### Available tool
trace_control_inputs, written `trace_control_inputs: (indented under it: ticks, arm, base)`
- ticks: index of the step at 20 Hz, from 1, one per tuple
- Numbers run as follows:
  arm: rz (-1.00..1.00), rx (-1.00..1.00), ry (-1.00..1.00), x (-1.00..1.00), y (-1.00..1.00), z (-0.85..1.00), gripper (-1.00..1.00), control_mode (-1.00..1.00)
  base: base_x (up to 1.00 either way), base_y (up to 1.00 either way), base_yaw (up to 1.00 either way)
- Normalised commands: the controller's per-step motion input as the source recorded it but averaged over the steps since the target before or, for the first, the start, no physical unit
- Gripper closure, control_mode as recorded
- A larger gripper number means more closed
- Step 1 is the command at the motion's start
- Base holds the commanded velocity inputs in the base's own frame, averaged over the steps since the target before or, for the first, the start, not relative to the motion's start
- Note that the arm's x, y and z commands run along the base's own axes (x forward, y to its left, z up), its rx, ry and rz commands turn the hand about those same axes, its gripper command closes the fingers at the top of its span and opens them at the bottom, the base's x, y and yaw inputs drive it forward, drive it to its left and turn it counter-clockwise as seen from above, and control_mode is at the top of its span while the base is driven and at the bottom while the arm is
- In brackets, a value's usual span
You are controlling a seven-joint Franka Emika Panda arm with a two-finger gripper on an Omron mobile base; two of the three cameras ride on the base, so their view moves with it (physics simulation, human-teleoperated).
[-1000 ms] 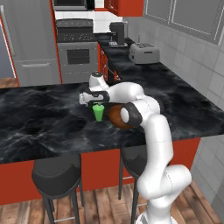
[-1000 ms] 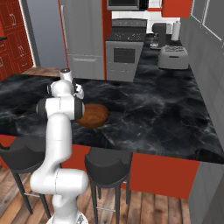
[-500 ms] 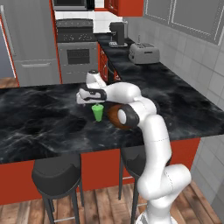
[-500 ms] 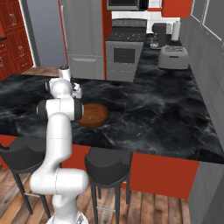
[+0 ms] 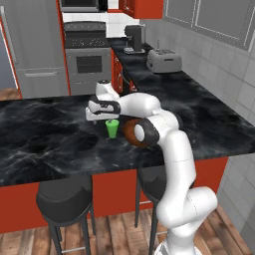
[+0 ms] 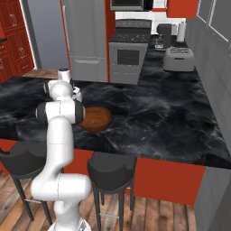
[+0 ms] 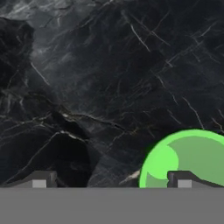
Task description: Place the cup inside the bowl on the dining table and move the bowl to any counter.
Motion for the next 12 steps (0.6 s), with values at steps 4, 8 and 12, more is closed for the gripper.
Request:
trace_control_inputs:
  ticks: [4, 8, 12]
  arm:
    - [0.0, 0.0, 0.0, -0.04, -0.01, -0.52, -1.0, -1.0]
    - [0.0, 0.0, 0.0, 0.0, -0.04, -0.49, -1.0, -1.0]
    - [0.0, 0.0, 0.0, 0.0, 0.0, -0.29, -1.0, -1.0]
  base:
    - [0.0, 0.0, 0.0]
    - [0.0, 0.0, 0.0]
    - [0.0, 0.0, 0.0]
